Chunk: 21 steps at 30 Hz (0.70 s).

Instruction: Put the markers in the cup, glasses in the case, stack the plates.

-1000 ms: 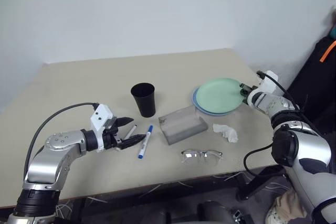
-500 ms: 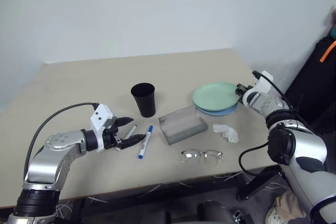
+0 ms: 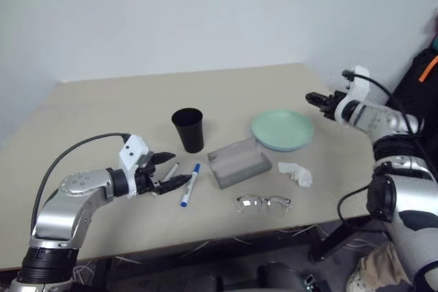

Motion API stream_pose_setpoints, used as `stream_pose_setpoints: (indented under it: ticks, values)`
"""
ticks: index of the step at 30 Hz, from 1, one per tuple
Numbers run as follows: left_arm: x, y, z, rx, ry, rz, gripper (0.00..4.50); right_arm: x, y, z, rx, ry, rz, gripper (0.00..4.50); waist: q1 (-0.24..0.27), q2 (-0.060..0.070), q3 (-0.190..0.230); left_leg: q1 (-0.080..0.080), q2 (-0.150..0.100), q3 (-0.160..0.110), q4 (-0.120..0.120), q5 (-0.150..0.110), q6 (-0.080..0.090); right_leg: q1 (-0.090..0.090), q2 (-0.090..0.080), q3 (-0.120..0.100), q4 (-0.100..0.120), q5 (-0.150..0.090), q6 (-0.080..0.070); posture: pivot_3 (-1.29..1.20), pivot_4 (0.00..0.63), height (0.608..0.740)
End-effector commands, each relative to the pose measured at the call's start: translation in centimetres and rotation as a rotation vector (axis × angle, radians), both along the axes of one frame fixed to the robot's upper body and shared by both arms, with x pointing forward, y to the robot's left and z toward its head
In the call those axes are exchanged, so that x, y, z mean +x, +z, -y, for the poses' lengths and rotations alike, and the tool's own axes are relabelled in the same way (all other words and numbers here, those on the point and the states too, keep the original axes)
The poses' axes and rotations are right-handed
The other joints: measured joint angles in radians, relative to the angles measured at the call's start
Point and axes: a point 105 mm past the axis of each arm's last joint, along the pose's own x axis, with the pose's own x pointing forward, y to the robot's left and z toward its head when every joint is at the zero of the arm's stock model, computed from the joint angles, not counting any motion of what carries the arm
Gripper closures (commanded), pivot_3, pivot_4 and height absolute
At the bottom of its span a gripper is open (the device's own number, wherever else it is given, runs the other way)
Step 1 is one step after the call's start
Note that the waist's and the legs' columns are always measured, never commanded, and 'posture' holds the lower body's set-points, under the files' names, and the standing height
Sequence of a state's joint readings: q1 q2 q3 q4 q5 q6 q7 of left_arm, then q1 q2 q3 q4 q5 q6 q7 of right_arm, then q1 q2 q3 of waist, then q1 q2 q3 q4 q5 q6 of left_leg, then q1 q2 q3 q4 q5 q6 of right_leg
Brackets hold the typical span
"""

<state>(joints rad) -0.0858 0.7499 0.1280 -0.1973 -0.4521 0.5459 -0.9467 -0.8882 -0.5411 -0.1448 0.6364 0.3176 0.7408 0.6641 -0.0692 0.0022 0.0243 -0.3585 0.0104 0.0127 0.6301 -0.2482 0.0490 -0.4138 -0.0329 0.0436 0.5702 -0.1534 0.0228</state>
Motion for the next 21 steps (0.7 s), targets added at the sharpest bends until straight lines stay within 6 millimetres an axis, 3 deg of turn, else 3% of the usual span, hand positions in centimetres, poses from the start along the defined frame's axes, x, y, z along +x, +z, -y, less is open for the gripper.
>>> stream_pose_setpoints:
  ticks: [1, 5, 10, 16, 21]
  values:
    - [0.3, 1.4, 0.1, -0.008, -0.013, 0.049, 0.00, -2.7, 1.4, -1.9, -0.111, 0.217, 0.042, 0.84, -0.001, 0.000, 0.000, 0.000, 0.000, 0.001, 0.000, 0.000, 0.000, 0.000, 0.000, 0.000, 0.000, 0.000, 0.000, 0.00, 0.000, 0.732]
    - [0.4, 1.5, 0.2, -0.010, -0.019, 0.050, 0.00, -5.2, -0.1, -2.3, -0.234, 0.347, 0.002, 0.84, -0.003, 0.001, 0.000, 0.001, 0.000, 0.002, 0.001, 0.000, 0.000, -0.001, 0.000, 0.001, 0.001, 0.000, 0.000, 0.00, 0.000, 0.732]
    - [0.3, 1.4, 0.3, -0.011, -0.023, 0.048, 0.00, -6.6, -2.7, -3.1, -0.314, 0.437, -0.069, 0.84, -0.003, 0.000, 0.001, 0.003, 0.001, 0.002, 0.001, 0.000, -0.001, -0.002, 0.000, -0.002, 0.001, 0.000, 0.000, 0.00, 0.000, 0.732]
    - [0.0, 1.4, 0.4, -0.014, -0.019, 0.047, 0.00, -6.1, -6.6, -3.4, -0.406, 0.423, -0.134, 0.84, -0.002, 0.000, 0.001, 0.001, 0.001, 0.003, 0.002, 0.000, -0.001, -0.004, 0.000, -0.002, 0.001, 0.000, 0.000, 0.00, 0.000, 0.732]
    - [-0.1, 1.4, 0.3, -0.015, -0.013, 0.047, 0.00, -6.0, -8.5, -3.4, -0.477, 0.442, -0.157, 0.84, -0.001, -0.001, 0.000, 0.000, 0.001, 0.003, 0.003, 0.000, -0.001, -0.003, 0.000, -0.001, 0.002, 0.000, 0.000, 0.00, 0.000, 0.732]
